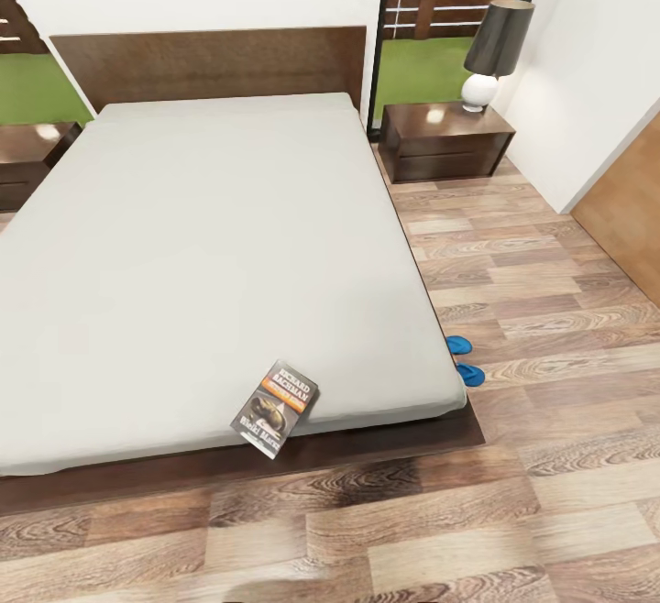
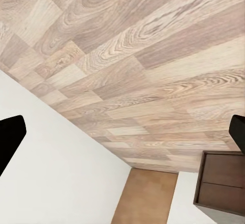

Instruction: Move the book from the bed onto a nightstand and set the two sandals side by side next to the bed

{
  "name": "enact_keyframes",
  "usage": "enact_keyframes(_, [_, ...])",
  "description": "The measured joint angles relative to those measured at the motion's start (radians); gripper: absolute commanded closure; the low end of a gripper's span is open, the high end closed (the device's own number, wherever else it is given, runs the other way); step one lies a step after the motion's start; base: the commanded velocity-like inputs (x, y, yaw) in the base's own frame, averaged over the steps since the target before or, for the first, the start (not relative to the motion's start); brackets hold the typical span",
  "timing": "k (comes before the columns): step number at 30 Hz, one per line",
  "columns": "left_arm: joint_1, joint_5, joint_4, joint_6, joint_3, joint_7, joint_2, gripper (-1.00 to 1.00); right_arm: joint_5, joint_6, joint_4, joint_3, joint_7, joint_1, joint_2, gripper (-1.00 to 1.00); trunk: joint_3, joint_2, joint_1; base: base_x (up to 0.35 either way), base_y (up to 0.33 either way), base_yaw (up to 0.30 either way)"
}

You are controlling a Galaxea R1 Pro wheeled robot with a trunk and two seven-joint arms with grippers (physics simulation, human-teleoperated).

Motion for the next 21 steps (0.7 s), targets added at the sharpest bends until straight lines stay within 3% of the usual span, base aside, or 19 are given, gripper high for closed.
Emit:
enact_keyframes(5, [0.000,0.000,0.000,0.000,0.000,0.000,0.000,-1.00,0.000,0.001,-0.045,0.002,0.032,-0.003,0.011,-1.00,0.000,0.000,0.000,0.000,0.000,0.000])
enact_keyframes(11, [0.000,-0.001,0.000,0.000,0.000,0.000,0.000,-1.00,0.003,0.000,-0.068,0.006,0.091,-0.004,0.041,-1.00,0.000,0.000,0.000,0.000,0.000,0.000])
enact_keyframes(16, [0.000,-0.001,0.000,0.000,0.000,0.000,-0.001,-1.00,0.007,0.000,-0.105,0.007,0.173,-0.004,0.072,-1.00,0.000,0.000,0.000,0.000,0.000,0.000])
enact_keyframes(21, [0.000,-0.002,0.001,0.000,-0.001,0.000,-0.002,-1.00,0.010,-0.001,-0.141,0.022,0.216,-0.005,0.123,-1.00,0.000,0.000,0.000,0.000,0.000,0.000])
